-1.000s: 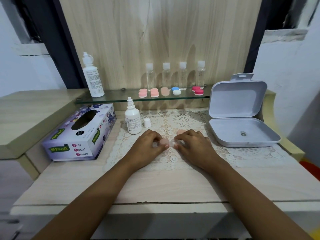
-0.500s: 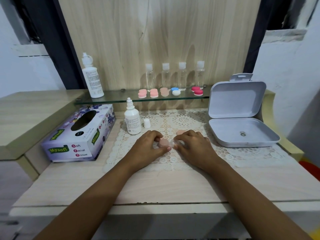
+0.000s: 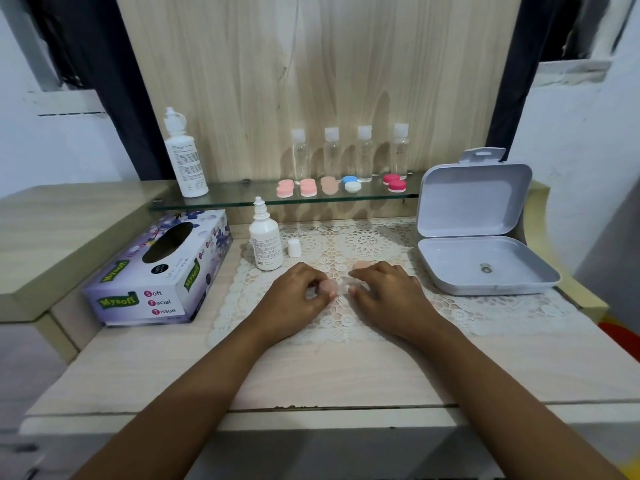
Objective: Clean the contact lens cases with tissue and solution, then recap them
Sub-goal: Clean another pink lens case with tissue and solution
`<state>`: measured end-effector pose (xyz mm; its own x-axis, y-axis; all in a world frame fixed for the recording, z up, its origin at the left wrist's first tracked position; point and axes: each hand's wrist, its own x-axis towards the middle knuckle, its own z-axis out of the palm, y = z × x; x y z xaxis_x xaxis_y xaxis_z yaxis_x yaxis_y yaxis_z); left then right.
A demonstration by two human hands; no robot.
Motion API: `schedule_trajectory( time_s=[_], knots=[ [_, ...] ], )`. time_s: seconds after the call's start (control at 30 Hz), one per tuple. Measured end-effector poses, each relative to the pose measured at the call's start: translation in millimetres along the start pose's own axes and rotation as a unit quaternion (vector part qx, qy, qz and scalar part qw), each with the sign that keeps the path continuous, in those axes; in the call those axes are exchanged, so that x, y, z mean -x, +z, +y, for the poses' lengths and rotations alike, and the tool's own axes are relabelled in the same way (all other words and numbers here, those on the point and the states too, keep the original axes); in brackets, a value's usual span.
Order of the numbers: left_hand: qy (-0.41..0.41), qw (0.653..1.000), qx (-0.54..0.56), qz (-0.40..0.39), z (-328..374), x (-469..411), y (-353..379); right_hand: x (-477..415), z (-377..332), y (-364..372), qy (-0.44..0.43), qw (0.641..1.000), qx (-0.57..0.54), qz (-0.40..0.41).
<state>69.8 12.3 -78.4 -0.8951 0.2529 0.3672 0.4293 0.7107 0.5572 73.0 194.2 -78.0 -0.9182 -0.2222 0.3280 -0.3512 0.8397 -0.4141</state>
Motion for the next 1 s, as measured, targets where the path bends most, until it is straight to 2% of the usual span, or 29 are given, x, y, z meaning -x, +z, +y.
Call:
schedule_trajectory(
  time_s=[0.13,0.27,0.5,0.7,0.9,1.0],
  knots=[
    [0.000,1.000,-0.008,0.002,-0.6,-0.5,0.7,-5.3,0.6,-4.0,0.036,0.997,-0.068,0.019],
    [0.002,1.000,-0.017,0.003,-1.2,-0.5,0.6,-11.8,3.1,-9.3,0.058,0.994,-0.085,0.032],
    [0.007,1.000,-0.024,-0.004,-1.1,-0.5,0.1,-22.4,7.6,-13.7,0.026,0.999,-0.017,-0.020],
    [0.007,1.000,-0.020,-0.004,-2.0,-1.3,0.4,-32.3,10.6,-10.7,-0.007,1.000,0.007,-0.016],
    [0.009,1.000,-0.021,-0.006,-2.4,-1.7,0.3,-27.6,9.1,-9.0,0.017,0.999,-0.019,0.029],
    [0.007,1.000,-0.023,-0.006,-3.3,-2.0,0.8,-23.1,6.2,-12.3,0.034,0.995,-0.088,0.028]
  ],
)
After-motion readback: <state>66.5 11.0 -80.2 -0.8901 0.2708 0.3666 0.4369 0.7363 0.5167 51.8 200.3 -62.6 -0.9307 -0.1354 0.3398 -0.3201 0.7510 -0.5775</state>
